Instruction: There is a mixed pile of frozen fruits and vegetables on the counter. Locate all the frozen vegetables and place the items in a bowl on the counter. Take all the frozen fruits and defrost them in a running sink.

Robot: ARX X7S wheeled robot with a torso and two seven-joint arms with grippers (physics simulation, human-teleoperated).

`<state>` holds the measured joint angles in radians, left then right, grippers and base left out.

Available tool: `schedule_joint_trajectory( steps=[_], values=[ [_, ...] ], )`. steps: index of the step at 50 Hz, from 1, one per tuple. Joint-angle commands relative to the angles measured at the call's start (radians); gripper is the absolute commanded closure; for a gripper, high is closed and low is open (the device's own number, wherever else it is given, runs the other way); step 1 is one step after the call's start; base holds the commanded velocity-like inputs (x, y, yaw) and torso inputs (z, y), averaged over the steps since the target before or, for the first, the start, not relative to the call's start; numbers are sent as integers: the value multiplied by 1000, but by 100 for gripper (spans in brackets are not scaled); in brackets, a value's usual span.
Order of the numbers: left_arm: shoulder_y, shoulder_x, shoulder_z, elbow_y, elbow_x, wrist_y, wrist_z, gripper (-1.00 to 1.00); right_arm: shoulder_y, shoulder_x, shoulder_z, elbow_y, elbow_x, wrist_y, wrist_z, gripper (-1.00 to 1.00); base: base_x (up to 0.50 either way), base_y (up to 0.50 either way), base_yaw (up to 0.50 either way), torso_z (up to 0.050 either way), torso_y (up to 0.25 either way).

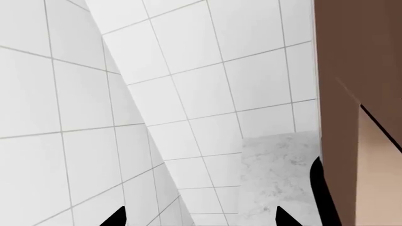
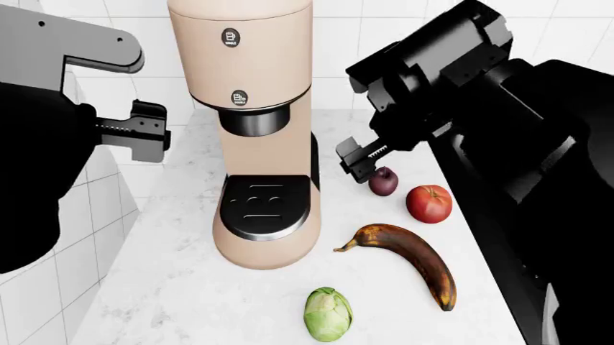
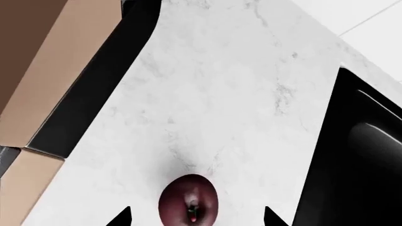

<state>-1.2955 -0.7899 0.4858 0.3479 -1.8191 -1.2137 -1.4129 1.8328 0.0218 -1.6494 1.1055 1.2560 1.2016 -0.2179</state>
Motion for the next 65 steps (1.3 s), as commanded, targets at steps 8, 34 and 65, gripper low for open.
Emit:
schedule_joint_trajectory(
  steps=[8, 34, 65],
  values=[
    [3, -11, 12, 4, 0, 12, 4, -100, -58, -22, 74, 76, -135, -20, -36, -100, 0, 0, 0, 0, 0],
    [7, -20, 27, 3, 20, 23, 31, -100, -146, -22, 163, 37, -258, 6, -81, -100, 0, 0, 0, 0, 0],
    [8, -31, 43, 5, 28, 38, 45, -100, -180, -22, 214, 84, -324, 7, -67, -100, 0, 0, 0, 0, 0]
  ],
)
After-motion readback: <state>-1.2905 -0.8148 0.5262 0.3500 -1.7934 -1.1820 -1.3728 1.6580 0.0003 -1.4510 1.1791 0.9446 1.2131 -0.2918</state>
